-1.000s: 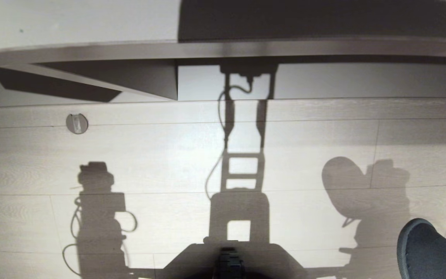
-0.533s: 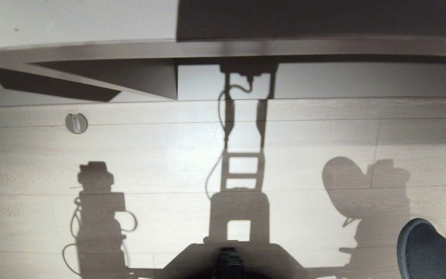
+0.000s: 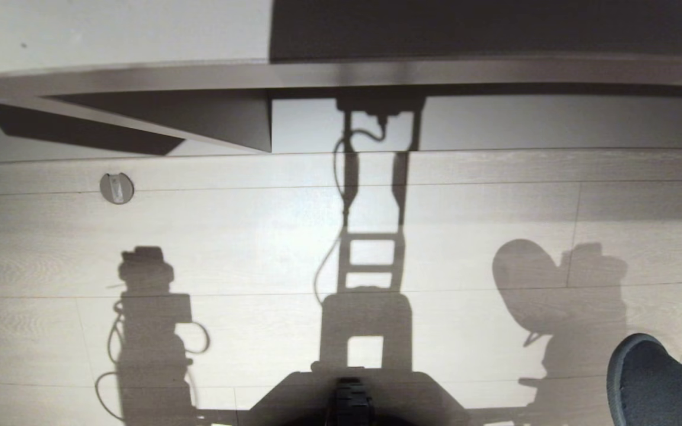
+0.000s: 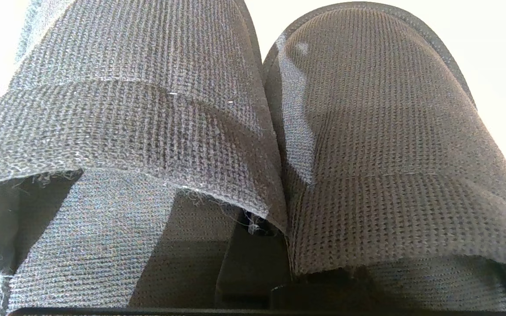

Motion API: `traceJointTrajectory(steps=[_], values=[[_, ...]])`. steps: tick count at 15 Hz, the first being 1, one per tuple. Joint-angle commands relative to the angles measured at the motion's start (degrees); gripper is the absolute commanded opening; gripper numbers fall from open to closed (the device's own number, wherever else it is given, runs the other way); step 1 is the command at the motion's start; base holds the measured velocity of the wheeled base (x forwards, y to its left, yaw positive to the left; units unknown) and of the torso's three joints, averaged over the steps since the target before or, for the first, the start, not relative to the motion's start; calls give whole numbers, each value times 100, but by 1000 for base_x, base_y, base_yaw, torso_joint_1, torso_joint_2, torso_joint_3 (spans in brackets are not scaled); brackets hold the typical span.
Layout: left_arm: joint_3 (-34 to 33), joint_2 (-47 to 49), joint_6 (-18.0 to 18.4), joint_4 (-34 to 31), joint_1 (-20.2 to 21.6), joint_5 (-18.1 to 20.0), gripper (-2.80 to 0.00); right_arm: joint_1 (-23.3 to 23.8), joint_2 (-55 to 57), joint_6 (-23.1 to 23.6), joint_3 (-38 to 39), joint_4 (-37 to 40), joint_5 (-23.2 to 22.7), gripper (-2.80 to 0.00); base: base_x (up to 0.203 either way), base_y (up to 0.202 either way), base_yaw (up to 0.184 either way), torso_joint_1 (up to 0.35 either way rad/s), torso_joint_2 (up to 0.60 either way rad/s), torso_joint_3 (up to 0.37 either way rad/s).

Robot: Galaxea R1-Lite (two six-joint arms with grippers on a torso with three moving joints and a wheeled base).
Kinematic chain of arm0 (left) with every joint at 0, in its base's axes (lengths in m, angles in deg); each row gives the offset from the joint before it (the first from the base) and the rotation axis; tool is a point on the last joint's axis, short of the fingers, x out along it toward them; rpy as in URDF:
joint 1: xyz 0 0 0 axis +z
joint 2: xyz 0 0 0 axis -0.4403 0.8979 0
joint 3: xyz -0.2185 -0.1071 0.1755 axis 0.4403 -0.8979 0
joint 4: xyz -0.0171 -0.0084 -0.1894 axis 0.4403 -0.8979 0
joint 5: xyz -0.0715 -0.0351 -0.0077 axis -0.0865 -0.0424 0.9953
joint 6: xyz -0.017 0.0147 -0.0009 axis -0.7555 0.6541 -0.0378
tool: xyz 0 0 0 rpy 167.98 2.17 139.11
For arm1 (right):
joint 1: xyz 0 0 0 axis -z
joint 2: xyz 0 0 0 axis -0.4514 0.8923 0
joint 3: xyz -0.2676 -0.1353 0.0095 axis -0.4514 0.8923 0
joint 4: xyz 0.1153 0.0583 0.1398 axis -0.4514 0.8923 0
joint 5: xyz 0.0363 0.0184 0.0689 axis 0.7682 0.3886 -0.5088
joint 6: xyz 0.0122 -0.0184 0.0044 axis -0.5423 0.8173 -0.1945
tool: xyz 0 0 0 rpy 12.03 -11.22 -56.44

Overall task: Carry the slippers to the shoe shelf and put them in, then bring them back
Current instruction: Place the slippers into the shoe cabinet

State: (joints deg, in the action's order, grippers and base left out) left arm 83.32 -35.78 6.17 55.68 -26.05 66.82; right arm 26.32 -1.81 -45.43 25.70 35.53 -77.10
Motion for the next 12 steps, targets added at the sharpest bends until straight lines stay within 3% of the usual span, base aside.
traceJointTrajectory(steps=[1,8,12], values=[[0,-2,-2,2,1,0,-280,-2,-9,2,9,0,-2,-280,0,0,0,0,0,0],[0,-2,-2,2,1,0,-280,-2,116,-68,-10,-143,26,-280,0,0,0,0,0,0],[0,-2,-2,2,1,0,-280,-6,1322,-125,-358,-1003,114,-280,0,0,0,0,0,0]])
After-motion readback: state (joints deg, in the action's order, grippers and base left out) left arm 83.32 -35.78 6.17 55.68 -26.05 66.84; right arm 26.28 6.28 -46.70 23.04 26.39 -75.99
